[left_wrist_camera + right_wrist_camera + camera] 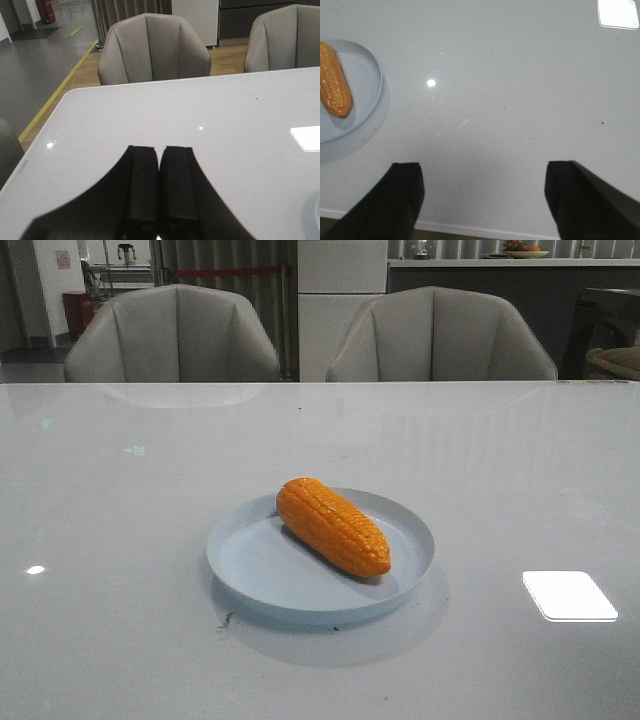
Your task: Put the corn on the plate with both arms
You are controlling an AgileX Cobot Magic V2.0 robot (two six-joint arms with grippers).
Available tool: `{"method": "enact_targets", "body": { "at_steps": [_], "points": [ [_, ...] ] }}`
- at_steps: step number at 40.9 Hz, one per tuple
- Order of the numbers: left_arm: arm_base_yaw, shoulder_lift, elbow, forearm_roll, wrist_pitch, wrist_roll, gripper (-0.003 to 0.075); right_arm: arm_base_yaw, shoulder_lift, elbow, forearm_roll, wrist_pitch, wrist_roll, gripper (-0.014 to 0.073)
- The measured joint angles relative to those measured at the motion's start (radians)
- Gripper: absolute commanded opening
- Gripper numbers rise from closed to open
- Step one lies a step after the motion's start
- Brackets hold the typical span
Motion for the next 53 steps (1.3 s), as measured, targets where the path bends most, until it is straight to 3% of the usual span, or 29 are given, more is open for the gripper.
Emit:
{"method": "enact_targets", "body": {
  "at_steps": [10,43,53],
  "points": [
    [0.000,0.000,0.000,0.000,0.000,0.000,0.0089,0.000,0.005,-0.005,0.006,-0.072,-0.002,0.0604],
    [0.000,-0.009,0.008,0.000,0.000,0.000,0.0089,0.000,0.005,-0.005,0.007,-0.072,-0.004,0.0604],
    [0.000,-0.135,0.122,0.000,-0.075,0.000,0.0089,0.000,0.005,-0.005,0.007,-0.072,-0.004,0.0604]
  ]
}}
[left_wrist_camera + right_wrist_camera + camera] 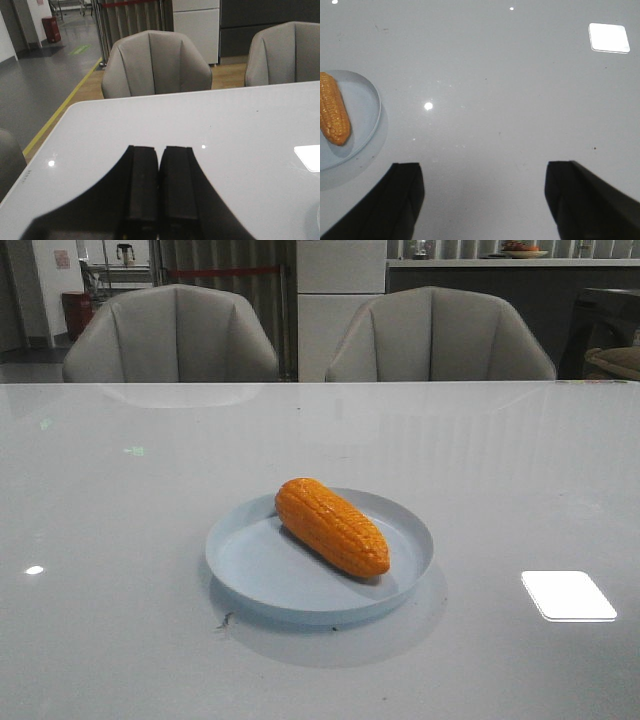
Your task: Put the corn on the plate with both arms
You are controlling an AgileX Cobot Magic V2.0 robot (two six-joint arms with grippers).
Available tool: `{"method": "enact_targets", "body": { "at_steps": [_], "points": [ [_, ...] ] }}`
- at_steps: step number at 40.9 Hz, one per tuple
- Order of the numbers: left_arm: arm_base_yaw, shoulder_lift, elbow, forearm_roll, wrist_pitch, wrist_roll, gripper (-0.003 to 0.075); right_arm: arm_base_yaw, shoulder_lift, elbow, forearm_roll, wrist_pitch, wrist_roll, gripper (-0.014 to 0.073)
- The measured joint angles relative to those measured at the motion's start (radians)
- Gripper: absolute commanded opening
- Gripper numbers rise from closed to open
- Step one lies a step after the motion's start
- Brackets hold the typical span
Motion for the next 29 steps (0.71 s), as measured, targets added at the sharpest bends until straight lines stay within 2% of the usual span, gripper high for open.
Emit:
{"method": "enact_targets", "body": {
  "at_steps": [15,29],
  "points": [
    [0.000,-0.388,0.322,0.000,-0.186,0.000,0.0089,0.000,0.000,0.000,0.000,0.000,-0.002,0.0604],
    [0.000,-0.408,0.436,0.000,-0.214,0.000,0.0089,0.000,0.000,0.000,0.002,0.000,-0.002,0.0604]
  ]
}}
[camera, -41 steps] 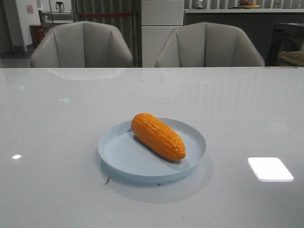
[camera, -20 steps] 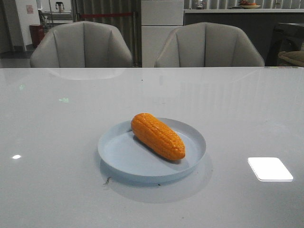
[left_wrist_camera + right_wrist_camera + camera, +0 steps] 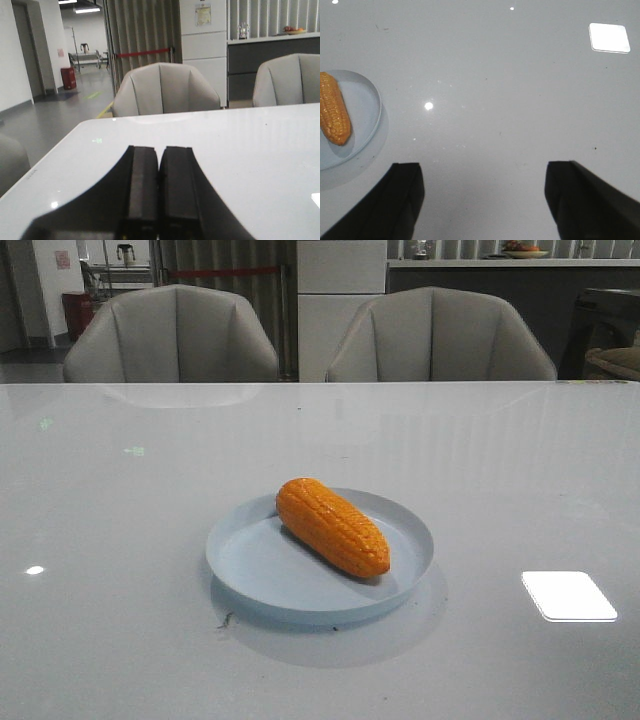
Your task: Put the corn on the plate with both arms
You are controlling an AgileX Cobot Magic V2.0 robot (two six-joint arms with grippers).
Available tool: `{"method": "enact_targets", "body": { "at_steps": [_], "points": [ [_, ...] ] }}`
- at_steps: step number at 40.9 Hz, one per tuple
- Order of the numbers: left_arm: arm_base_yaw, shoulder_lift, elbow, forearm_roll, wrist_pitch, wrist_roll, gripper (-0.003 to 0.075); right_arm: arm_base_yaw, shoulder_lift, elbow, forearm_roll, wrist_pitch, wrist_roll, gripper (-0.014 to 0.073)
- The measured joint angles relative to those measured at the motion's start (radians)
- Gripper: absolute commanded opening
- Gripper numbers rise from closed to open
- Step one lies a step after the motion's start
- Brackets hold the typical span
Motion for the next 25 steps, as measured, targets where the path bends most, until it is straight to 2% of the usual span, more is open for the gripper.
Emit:
{"method": "enact_targets", "body": {
  "at_steps": [11,25],
  "points": [
    [0.000,0.000,0.000,0.000,0.097,0.000,0.0089,0.000,0.000,0.000,0.000,0.000,0.000,0.0604],
    [0.000,0.000,0.000,0.000,0.112,0.000,0.0089,0.000,0.000,0.000,0.000,0.000,0.000,0.0604]
  ]
}}
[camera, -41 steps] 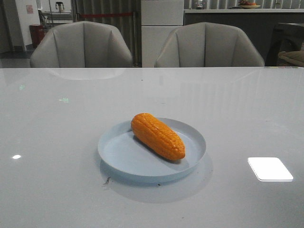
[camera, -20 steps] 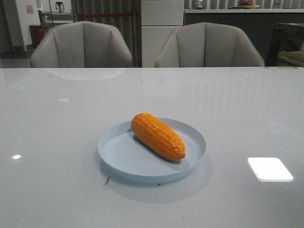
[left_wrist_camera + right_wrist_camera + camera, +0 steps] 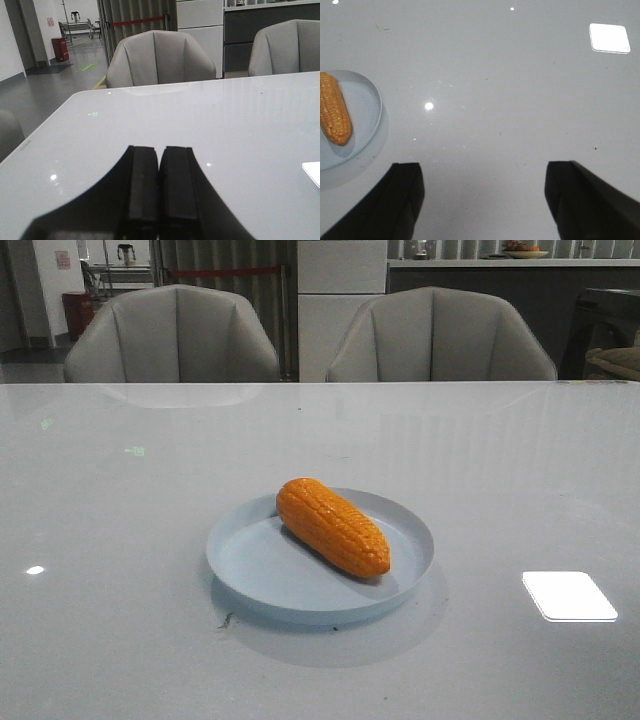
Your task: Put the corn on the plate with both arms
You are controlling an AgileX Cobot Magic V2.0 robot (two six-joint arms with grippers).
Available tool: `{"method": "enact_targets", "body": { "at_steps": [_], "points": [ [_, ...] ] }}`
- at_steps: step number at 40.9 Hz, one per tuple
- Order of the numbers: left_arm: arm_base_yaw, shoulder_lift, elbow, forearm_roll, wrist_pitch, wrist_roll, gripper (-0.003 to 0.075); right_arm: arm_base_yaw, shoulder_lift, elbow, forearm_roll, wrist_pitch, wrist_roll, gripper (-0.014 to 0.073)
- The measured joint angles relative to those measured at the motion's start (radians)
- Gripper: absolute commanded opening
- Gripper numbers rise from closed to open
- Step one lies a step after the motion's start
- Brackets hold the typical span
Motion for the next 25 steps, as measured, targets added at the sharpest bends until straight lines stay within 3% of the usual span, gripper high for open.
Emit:
{"method": "enact_targets", "body": {
  "at_steps": [20,25],
  "points": [
    [0.000,0.000,0.000,0.000,0.000,0.000,0.0089,0.007,-0.086,0.013,-0.051,-0.014,0.000,0.0600],
    [0.000,0.000,0.000,0.000,0.000,0.002,0.0089,0.008,-0.174,0.067,-0.055,-0.061,0.000,0.0483]
  ]
}}
